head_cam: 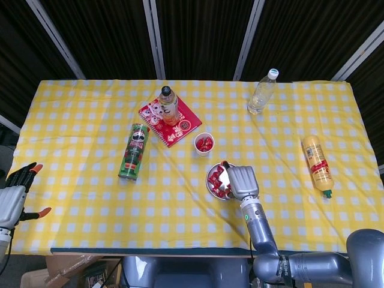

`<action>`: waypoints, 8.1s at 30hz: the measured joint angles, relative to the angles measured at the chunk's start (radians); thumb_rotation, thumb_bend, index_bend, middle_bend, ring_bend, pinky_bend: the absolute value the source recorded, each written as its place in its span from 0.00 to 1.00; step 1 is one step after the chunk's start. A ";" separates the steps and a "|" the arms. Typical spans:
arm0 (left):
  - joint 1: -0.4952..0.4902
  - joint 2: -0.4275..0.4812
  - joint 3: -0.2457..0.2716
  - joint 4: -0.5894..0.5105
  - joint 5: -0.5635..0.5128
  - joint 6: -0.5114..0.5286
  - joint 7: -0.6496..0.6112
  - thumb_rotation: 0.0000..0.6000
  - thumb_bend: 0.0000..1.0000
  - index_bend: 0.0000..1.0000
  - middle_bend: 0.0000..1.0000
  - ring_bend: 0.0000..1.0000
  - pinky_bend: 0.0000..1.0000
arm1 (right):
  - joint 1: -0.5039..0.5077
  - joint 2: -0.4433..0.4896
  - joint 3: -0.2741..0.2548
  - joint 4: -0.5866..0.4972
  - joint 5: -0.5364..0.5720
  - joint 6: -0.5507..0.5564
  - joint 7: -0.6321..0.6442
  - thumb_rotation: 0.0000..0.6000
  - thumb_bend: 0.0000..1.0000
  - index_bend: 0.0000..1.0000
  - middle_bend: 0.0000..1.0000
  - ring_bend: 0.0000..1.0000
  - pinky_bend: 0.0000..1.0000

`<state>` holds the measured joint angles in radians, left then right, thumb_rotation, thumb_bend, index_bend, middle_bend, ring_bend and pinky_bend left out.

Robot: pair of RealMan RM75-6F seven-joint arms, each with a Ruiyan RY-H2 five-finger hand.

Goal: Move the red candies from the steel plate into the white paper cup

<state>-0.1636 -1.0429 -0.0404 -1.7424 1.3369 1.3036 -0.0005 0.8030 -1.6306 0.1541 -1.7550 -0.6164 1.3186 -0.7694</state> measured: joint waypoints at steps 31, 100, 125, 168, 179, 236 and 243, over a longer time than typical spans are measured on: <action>0.020 -0.044 0.001 0.098 0.094 0.073 -0.068 1.00 0.03 0.00 0.00 0.00 0.00 | -0.065 -0.040 0.017 0.078 0.064 -0.042 0.015 1.00 0.30 0.29 0.82 0.91 0.92; 0.021 -0.033 0.002 0.090 0.093 0.061 -0.083 1.00 0.03 0.00 0.00 0.00 0.00 | -0.127 -0.102 0.055 0.162 -0.042 -0.087 0.086 1.00 0.64 0.59 0.82 0.91 0.92; 0.018 -0.030 0.002 0.083 0.090 0.053 -0.078 1.00 0.03 0.00 0.00 0.00 0.00 | -0.012 -0.039 0.221 0.055 -0.049 -0.114 0.042 1.00 0.64 0.59 0.82 0.91 0.92; 0.008 -0.016 -0.002 0.053 0.055 0.019 -0.065 1.00 0.03 0.00 0.00 0.00 0.00 | 0.222 -0.097 0.273 0.280 0.068 -0.203 0.049 1.00 0.44 0.28 0.82 0.90 0.92; 0.015 -0.015 0.006 0.069 0.089 0.038 -0.090 1.00 0.03 0.00 0.00 0.00 0.00 | 0.076 -0.012 0.087 0.021 -0.015 0.007 -0.004 1.00 0.43 0.30 0.82 0.90 0.92; 0.017 -0.014 0.013 0.080 0.110 0.049 -0.109 1.00 0.03 0.00 0.00 0.00 0.00 | -0.119 -0.099 0.032 0.168 0.001 -0.028 0.010 1.00 0.64 0.58 0.82 0.90 0.92; 0.017 -0.014 0.013 0.080 0.109 0.048 -0.110 1.00 0.03 0.00 0.00 0.00 0.00 | -0.123 -0.092 0.035 0.149 -0.025 -0.027 0.009 1.00 0.64 0.58 0.82 0.90 0.92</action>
<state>-0.1466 -1.0566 -0.0274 -1.6620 1.4460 1.3516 -0.1110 0.6799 -1.7223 0.1895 -1.6062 -0.6414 1.2912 -0.7599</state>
